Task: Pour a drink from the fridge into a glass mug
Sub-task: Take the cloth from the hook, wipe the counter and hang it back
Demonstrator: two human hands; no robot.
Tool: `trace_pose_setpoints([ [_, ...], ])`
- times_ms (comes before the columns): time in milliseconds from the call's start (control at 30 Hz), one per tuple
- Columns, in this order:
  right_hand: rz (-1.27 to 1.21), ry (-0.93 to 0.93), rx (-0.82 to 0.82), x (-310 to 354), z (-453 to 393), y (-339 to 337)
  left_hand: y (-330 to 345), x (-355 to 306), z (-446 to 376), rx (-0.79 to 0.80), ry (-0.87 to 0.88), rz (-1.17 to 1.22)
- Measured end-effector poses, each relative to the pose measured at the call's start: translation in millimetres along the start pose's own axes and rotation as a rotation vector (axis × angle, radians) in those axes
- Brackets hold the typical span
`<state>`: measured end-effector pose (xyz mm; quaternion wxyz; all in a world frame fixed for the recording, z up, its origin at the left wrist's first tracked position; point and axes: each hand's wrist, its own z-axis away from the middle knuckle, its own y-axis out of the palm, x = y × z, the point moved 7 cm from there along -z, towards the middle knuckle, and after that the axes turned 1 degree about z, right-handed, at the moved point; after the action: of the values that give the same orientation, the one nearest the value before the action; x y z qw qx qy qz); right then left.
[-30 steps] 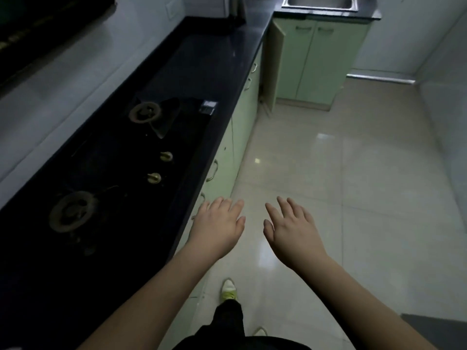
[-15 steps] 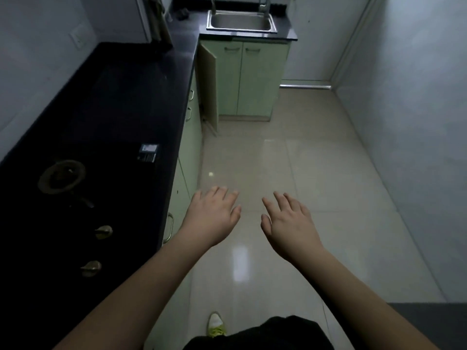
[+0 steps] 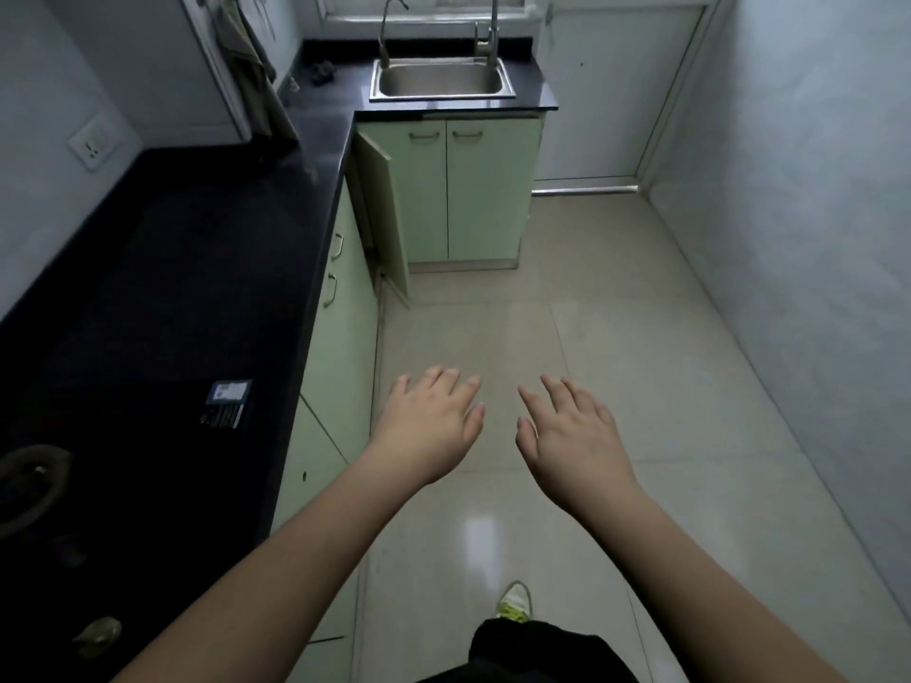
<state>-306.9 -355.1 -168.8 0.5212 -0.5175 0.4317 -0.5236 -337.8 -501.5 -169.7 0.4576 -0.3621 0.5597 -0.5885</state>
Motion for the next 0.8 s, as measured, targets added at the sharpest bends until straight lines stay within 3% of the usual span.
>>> trace_pose_setpoints([
  [367, 0.004, -0.114, 0.048, -41.0, -133.9, -24.3, -27.9, 19.7, -117.1, -0.014, -0.114, 0.020],
  [800, 0.067, -0.201, 0.081, 19.4, -311.7, -24.1, -39.7, 136.2, -235.2, -0.012, -0.194, 0.082],
])
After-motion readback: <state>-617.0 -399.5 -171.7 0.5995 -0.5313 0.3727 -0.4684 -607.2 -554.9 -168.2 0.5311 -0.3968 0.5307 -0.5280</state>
